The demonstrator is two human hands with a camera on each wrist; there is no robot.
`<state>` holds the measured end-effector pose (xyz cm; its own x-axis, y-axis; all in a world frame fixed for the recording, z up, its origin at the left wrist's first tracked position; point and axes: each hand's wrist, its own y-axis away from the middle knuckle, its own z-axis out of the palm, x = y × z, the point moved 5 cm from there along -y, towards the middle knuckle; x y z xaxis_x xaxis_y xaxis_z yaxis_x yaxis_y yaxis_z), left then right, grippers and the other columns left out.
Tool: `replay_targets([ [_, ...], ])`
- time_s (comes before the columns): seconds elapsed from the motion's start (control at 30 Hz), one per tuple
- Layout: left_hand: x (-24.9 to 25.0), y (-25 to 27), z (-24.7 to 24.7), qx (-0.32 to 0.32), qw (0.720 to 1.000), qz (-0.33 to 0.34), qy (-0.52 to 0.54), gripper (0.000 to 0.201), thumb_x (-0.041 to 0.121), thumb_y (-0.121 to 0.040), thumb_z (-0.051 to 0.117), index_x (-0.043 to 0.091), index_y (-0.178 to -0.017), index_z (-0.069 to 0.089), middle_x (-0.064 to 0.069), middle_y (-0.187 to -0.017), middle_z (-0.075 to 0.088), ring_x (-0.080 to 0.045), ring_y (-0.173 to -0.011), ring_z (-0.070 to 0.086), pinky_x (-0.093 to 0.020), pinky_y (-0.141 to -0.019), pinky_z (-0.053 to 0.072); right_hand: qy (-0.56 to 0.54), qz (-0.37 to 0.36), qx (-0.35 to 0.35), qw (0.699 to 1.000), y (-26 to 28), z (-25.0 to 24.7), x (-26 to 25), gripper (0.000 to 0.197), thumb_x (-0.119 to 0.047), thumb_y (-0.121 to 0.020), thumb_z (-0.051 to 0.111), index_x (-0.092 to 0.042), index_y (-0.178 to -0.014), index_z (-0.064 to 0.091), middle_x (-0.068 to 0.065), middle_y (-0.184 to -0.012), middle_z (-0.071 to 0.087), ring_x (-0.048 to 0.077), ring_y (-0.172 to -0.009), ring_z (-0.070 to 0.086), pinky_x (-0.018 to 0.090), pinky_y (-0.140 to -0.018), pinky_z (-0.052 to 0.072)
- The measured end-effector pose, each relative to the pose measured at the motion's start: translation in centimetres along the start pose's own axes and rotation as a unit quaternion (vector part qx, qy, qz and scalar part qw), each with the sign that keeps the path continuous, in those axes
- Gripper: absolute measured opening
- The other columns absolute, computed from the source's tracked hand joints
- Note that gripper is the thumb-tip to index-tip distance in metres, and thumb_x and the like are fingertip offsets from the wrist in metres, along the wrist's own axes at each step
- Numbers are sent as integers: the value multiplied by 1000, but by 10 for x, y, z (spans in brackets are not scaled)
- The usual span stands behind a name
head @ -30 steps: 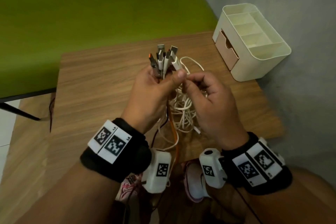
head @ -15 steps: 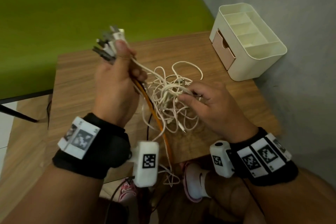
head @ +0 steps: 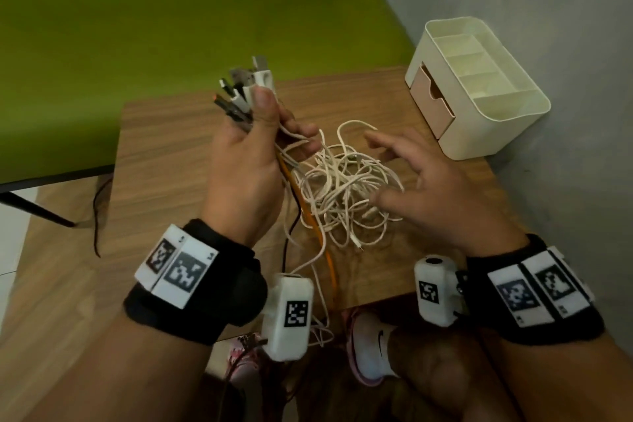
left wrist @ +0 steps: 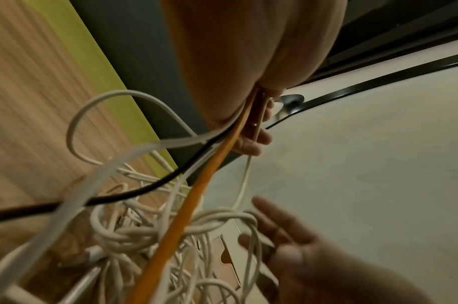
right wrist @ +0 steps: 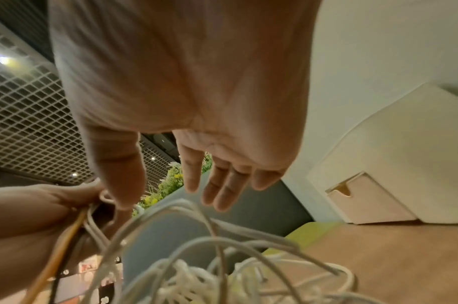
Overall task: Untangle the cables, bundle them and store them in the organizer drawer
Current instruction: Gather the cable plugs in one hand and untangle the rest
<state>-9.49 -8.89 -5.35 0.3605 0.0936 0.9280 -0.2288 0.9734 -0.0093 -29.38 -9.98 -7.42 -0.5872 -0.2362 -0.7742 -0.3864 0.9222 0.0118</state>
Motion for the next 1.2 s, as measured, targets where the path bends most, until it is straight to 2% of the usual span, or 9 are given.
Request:
replay_targets([
  [0.1, -2, 3, 4, -6, 1000, 7, -27, 34, 33, -104, 40, 13, -80, 54, 1, -69, 56, -17, -77, 64, -34, -76, 54, -102, -63, 60, 991, 3, -3, -25, 57, -30, -80, 70, -39, -134, 51, -17, -124, 55, 5, -115, 55, 25, -96, 45],
  [0.2, -2, 7, 4, -21, 993, 34, -113, 35, 45, -98, 43, 23, -76, 60, 6, -70, 59, -28, -88, 63, -46, -89, 48, -226, -18, 129, 965, 2, 8, -36, 36, -23, -87, 72, -36, -118, 59, -10, -110, 65, 14, -93, 66, 39, -80, 59],
  [0.3, 0, 12, 8, -24, 993, 29, -108, 36, 47, -96, 44, 24, -74, 61, 5, -68, 60, -30, -93, 63, -54, -85, 46, -248, 43, 94, 963, 4, 29, -42, 26, -23, -90, 70, -27, -114, 59, -9, -101, 66, 28, -72, 67, 44, -57, 58],
  [0.37, 3, 15, 11, -26, 999, 11, -41, 35, 41, -98, 44, 15, -78, 57, 3, -64, 58, -25, -85, 64, -52, -79, 51, -203, 67, 54, 975, 4, 39, -43, 21, -29, -91, 69, -24, -111, 63, -5, -92, 68, 16, -61, 67, 32, -51, 55],
  [0.47, 9, 17, 11, -32, 999, -10, 28, 35, 34, -103, 40, 9, -81, 52, 1, -60, 47, -16, -60, 57, -41, -67, 57, -122, 55, 24, 991, 1, 46, -41, 19, -40, -90, 67, -25, -100, 67, -5, -90, 71, 11, -73, 68, 42, -67, 59],
  [0.63, 27, 20, 11, -43, 993, -38, 104, 38, 40, -105, 35, 13, -80, 47, 8, -55, 33, -4, -44, 28, -20, -43, 31, 64, 57, 13, 996, -2, 51, -27, 17, -38, -91, 65, -22, -86, 61, -7, -83, 60, 10, -75, 57, 32, -64, 49],
  [0.83, 45, 23, 2, -25, 984, -44, 170, 42, 44, -105, 33, 16, -76, 45, 8, -56, 22, -4, -43, 19, -19, -39, 21, 169, 85, 5, 982, -4, 34, -2, 21, -38, -87, 68, -23, -74, 60, -2, -103, 54, 17, -92, 55, 33, -76, 45],
  [1.0, 31, 19, -5, 5, 986, -70, 148, 43, 46, -105, 34, 18, -74, 45, 8, -56, 19, -5, -42, 16, -19, -38, 19, 234, 103, 3, 967, -2, 20, -3, 16, -31, -83, 71, -30, -92, 58, -7, -124, 46, 15, -120, 43, 40, -101, 37],
  [1.2, 26, 20, -1, -15, 996, -51, 74, 41, 50, -101, 38, 22, -72, 36, 5, -60, 16, -8, -47, 13, -22, -41, 18, 148, -50, 60, 986, 10, 4, -27, 27, -34, -80, 73, -33, -103, 60, -14, -118, 51, 12, -115, 42, 38, -95, 30],
])
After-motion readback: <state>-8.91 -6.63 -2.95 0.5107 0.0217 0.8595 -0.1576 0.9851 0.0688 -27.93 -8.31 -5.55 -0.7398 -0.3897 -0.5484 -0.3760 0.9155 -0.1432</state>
